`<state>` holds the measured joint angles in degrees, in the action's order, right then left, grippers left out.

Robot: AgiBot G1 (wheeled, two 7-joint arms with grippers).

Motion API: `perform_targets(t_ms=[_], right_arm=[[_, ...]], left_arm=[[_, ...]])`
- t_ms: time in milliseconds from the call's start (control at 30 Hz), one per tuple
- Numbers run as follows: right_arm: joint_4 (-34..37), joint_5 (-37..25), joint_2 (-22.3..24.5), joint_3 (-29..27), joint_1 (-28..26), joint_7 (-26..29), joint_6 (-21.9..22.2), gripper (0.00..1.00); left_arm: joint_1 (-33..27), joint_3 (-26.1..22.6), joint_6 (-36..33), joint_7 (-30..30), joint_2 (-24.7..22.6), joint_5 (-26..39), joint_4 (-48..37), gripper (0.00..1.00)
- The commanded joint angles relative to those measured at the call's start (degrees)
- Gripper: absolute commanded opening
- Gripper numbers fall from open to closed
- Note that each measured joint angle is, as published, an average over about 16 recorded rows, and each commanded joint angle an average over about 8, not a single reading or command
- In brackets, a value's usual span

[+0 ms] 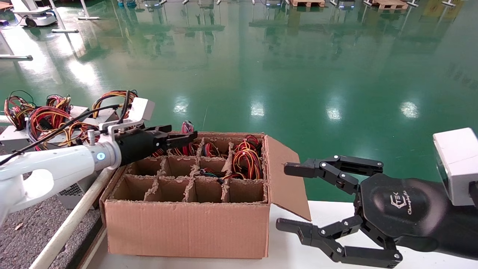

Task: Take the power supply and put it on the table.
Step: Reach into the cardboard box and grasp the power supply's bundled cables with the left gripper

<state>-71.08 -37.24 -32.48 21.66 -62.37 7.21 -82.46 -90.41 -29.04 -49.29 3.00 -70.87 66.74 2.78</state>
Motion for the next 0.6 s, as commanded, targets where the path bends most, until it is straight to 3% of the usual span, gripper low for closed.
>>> perform_targets(t_ms=[33,600], right_arm=[[0.0,0.0,0.0,0.0,0.0,0.0,0.0,1.0],[0.0,0.0,0.0,0.0,0.0,0.0,0.0,1.0]], left_arm=[[-0.06,0.15,0.31,-0.56,-0.6,-0.21,-0.23,0.0],[-0.43,0.61,2.58,-2.51,-2.71,-0.83,-1.96,0.0]])
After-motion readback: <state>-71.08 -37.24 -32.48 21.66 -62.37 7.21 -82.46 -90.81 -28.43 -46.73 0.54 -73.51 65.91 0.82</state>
